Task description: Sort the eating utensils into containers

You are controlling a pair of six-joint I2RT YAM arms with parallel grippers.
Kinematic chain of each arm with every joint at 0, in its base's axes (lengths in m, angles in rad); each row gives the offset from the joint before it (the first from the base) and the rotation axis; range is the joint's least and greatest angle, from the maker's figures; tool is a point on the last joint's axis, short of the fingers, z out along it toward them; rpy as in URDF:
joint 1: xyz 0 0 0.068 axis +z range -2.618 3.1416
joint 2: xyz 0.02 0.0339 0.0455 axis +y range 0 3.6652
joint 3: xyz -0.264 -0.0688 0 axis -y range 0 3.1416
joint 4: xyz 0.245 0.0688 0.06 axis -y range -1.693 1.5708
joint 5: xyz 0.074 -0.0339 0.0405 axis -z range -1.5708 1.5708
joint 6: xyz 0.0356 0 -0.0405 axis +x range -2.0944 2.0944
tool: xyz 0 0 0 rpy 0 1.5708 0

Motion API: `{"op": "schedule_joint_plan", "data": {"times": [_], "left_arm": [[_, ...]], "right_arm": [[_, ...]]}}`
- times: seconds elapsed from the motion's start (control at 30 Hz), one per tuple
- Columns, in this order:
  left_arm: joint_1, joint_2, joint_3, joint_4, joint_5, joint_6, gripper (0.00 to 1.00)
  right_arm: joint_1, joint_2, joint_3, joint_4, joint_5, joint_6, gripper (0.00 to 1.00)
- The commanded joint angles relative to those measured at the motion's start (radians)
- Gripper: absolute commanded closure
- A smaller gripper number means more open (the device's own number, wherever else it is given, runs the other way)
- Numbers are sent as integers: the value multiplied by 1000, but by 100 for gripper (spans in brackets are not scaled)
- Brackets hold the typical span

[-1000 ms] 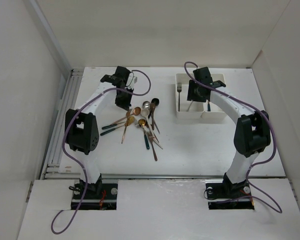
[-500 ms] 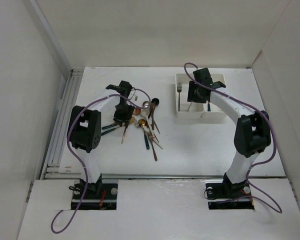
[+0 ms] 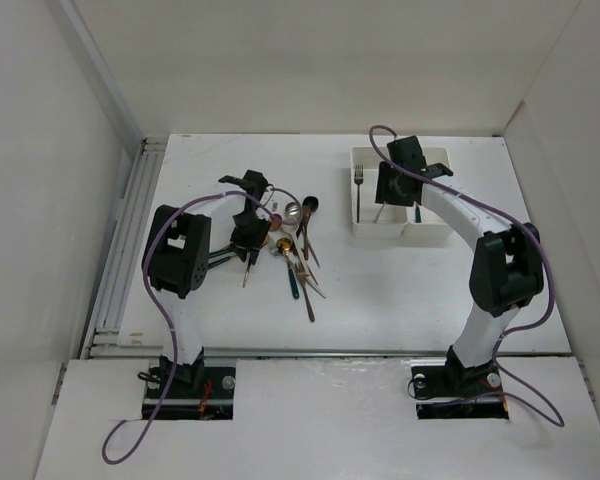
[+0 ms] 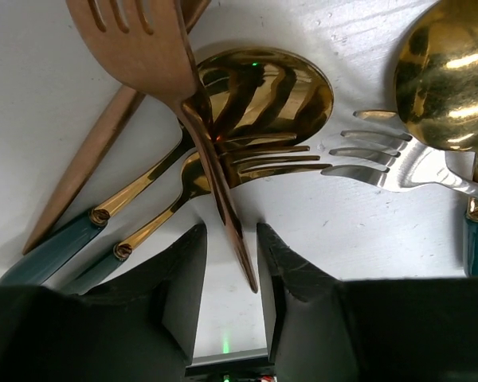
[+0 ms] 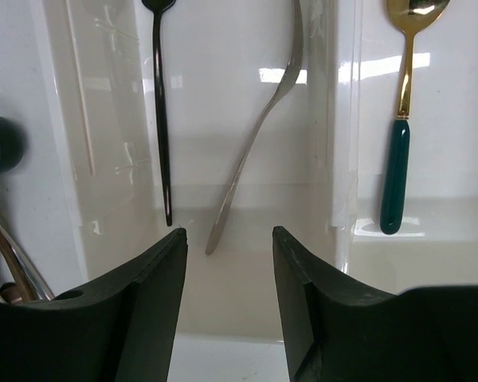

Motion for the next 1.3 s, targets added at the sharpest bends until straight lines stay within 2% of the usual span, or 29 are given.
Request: {"op": "schedule_joint_plan", "data": {"times": [0.0,0.17,0.37,0.5,0.67,0.9,1.13,1.23,1.27], "left_arm": [[-4,59,8,53,-6,-2,70],[-24,77,-27,89,-25,-11,70],[-24,108,10,118,-34,-33,80],[-24,128,10,127,-34,-53,99],[-15,120,19,89,73,-53,100],[73,-82,99,40,237,-16,100],[83,-237,183,62,333,-18,100],[83,-277,218,99,348,-75,100],[83,-303,219,134,371,-94,100]], "right_arm": [[8,-48,-10,34,19,-3,47],[8,-48,-10,34,28,-3,47],[8,-48,-10,34,28,-3,47],[8,-48,-10,34,28,-3,47],[8,-67,-10,25,28,-3,47],[26,-108,-28,34,38,-14,47],[147,-185,-50,134,-33,-69,47],[242,-215,-74,260,-226,-83,33],[267,-225,-74,304,-340,-83,25]]}}
